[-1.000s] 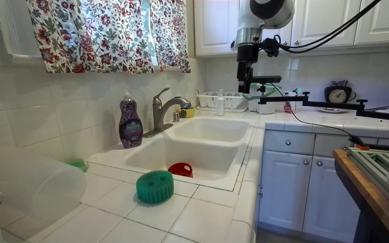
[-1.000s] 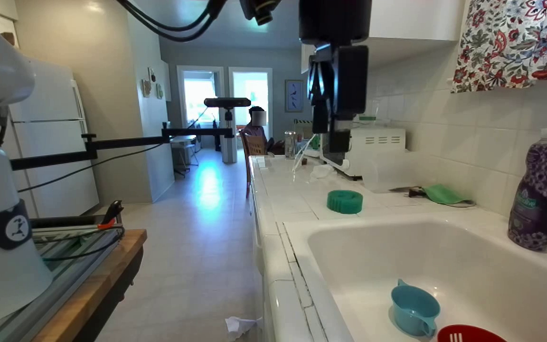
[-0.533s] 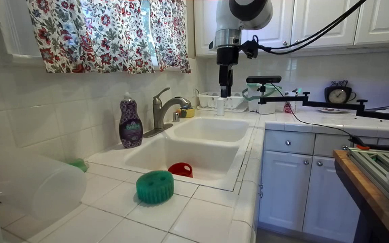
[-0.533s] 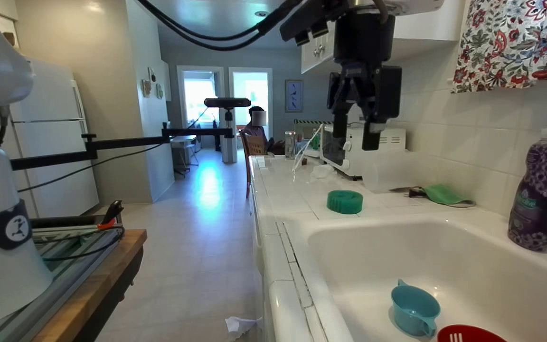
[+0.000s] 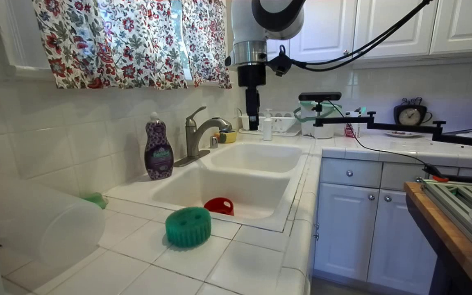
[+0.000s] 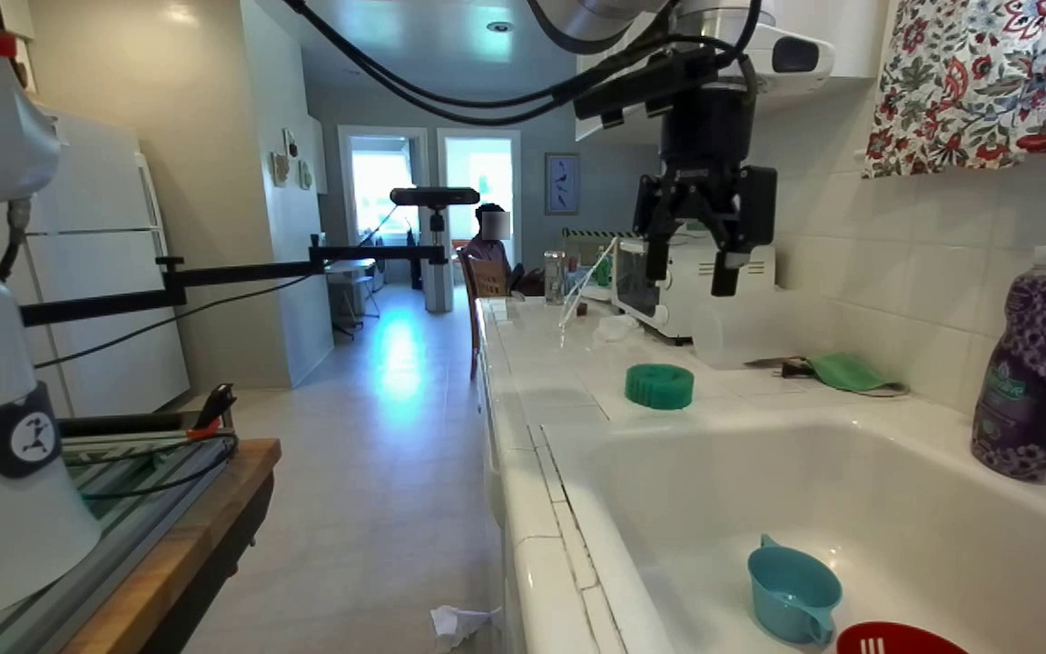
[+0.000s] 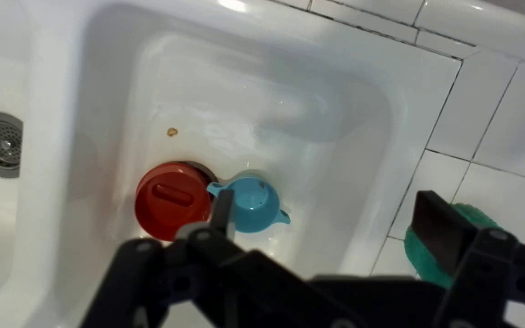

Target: Use the green sponge to clean the surface

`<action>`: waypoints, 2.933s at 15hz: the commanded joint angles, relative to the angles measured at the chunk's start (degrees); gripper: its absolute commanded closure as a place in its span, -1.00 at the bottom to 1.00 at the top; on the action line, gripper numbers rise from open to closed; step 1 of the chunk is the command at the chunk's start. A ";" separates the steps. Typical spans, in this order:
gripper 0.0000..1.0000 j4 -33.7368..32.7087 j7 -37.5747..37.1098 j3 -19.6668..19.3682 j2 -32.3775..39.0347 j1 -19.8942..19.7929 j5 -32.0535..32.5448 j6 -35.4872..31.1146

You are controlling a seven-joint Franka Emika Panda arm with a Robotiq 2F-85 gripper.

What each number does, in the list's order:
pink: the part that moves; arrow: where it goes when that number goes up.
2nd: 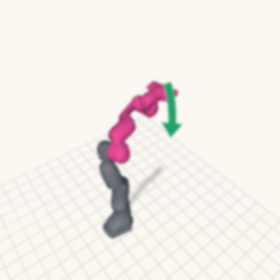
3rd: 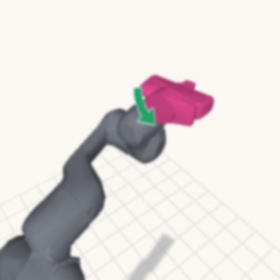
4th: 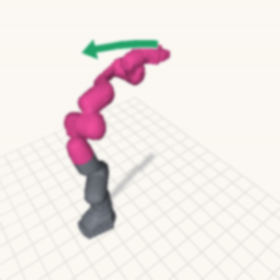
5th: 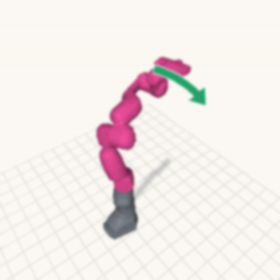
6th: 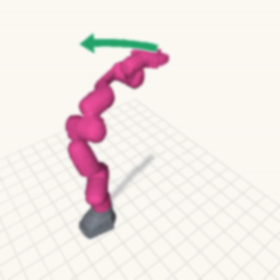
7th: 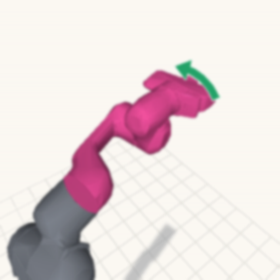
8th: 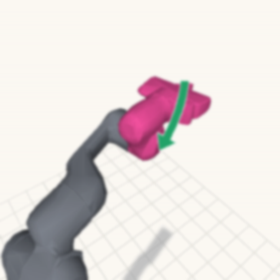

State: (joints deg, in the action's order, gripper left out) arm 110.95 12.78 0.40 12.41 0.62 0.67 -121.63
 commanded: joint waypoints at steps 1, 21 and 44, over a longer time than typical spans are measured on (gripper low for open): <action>-1.00 -0.48 -0.09 0.47 0.28 -0.33 0.18 0.47; -1.00 -24.44 21.68 7.08 19.77 -0.30 1.18 3.25; -1.00 -34.32 28.00 11.53 31.25 -0.22 -4.91 2.71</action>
State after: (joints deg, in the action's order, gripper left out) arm 76.30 42.46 11.15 43.29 1.03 -1.45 -117.35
